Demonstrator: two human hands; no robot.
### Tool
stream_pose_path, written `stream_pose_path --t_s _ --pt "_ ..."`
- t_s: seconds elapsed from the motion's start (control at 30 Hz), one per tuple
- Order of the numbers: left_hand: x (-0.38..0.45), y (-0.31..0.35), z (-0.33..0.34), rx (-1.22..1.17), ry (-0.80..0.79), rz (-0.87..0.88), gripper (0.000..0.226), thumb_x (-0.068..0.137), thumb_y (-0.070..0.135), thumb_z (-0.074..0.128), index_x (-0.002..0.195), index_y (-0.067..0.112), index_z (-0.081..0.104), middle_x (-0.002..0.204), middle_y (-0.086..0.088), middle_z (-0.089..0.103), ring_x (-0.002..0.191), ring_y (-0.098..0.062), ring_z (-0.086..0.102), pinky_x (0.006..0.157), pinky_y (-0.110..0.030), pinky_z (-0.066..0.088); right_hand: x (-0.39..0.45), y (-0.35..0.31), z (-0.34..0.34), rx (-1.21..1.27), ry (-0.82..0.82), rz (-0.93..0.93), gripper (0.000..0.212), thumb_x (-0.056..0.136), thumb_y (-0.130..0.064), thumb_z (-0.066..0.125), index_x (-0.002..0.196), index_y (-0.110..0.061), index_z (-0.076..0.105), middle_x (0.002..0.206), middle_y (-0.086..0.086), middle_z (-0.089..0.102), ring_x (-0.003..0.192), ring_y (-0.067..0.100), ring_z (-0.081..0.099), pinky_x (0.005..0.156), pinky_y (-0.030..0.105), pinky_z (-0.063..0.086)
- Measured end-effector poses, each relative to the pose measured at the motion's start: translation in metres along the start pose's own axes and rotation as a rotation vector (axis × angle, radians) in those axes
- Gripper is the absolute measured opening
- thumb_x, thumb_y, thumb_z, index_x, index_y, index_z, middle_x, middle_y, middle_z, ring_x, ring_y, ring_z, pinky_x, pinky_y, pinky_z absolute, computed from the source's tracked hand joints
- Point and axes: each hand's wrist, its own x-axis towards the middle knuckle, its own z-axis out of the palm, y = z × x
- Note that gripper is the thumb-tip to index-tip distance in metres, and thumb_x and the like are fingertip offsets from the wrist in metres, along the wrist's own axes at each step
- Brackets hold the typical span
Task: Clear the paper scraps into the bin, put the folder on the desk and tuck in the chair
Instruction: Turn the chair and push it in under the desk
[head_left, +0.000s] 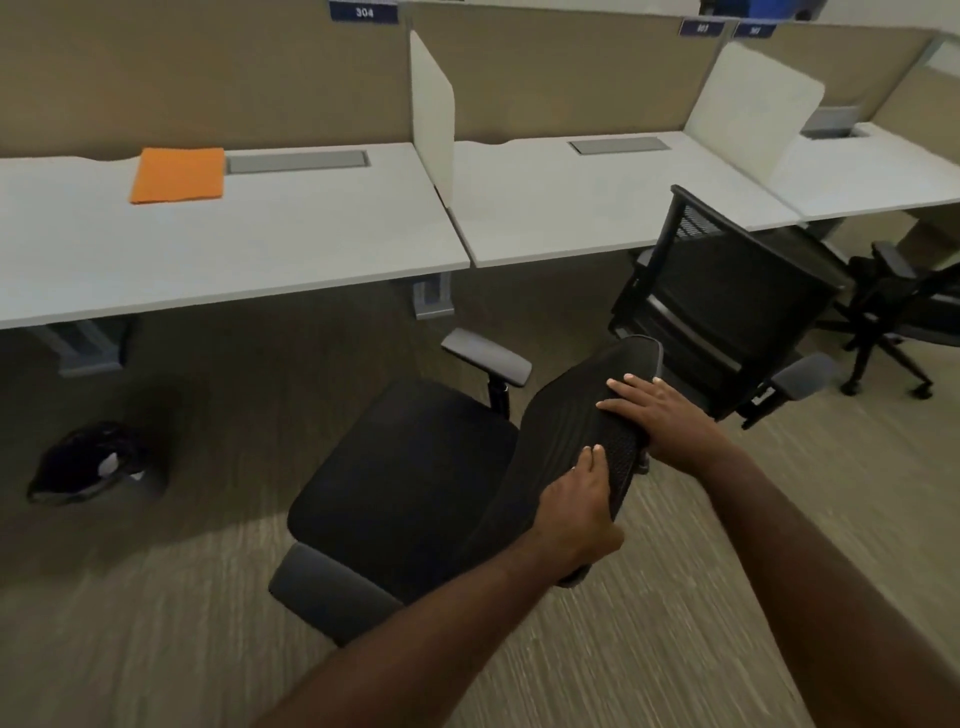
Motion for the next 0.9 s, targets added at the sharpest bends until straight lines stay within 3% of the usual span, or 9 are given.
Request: stream_pose_path --t_s 0.2,0.3,0.43,0.63,0.9 --pt "-0.023 -0.032 -0.018 0.024 -0.056 0.100 0.105 0.076 0.032 0.074 0.158 0.014 0.010 0.164 -0.006 0.020 0.143 -0.028 0.036 0.113 -0.044 0.038 0.009 -0.009 0.001 -0.055 -0.013 -0.041 0.081 0.081 -0.015 0.075 0.148 -0.040 0.037 0.163 -0.008 0.029 0.155 0.017 0.010 0.121 0.041 -0.005" --pt "-0.030 -0.048 -0.030 0.024 -0.047 0.131 0.105 0.077 0.036 0.075 0.157 0.016 0.011 0.163 -0.005 0.025 0.141 -0.025 0.039 0.111 -0.042 0.039 0.016 -0.020 0.001 -0.046 0.020 -0.083 0.069 0.082 -0.022 0.075 0.142 -0.041 0.045 0.155 -0.009 0.042 0.153 0.018 0.019 0.122 0.044 -0.003" --pt "-0.035 -0.061 -0.041 0.014 -0.020 0.150 0.105 0.076 0.038 0.076 0.157 0.016 0.013 0.160 -0.005 0.031 0.138 -0.025 0.042 0.108 -0.044 0.041 0.026 -0.033 -0.007 -0.041 -0.027 -0.085 0.065 0.082 -0.025 0.076 0.139 -0.040 0.048 0.152 -0.011 0.044 0.152 0.019 0.021 0.125 0.051 0.002" --pt "-0.043 -0.083 -0.056 0.017 0.027 0.154 0.101 0.077 0.039 0.076 0.156 0.017 0.016 0.159 -0.004 0.032 0.139 -0.025 0.042 0.108 -0.044 0.041 0.042 -0.051 -0.014 0.030 0.011 -0.101 0.060 0.082 -0.013 0.072 0.135 -0.037 0.055 0.147 -0.009 0.051 0.150 0.021 0.028 0.123 0.049 0.001" --pt "-0.057 -0.127 -0.077 0.050 0.154 0.144 0.096 0.076 0.039 0.074 0.155 0.020 0.023 0.159 -0.002 0.034 0.139 -0.022 0.043 0.109 -0.041 0.043 0.075 -0.086 -0.020 0.036 0.039 -0.121 0.056 0.083 -0.016 0.071 0.131 -0.041 0.057 0.140 -0.012 0.053 0.147 0.020 0.032 0.123 0.049 0.001"
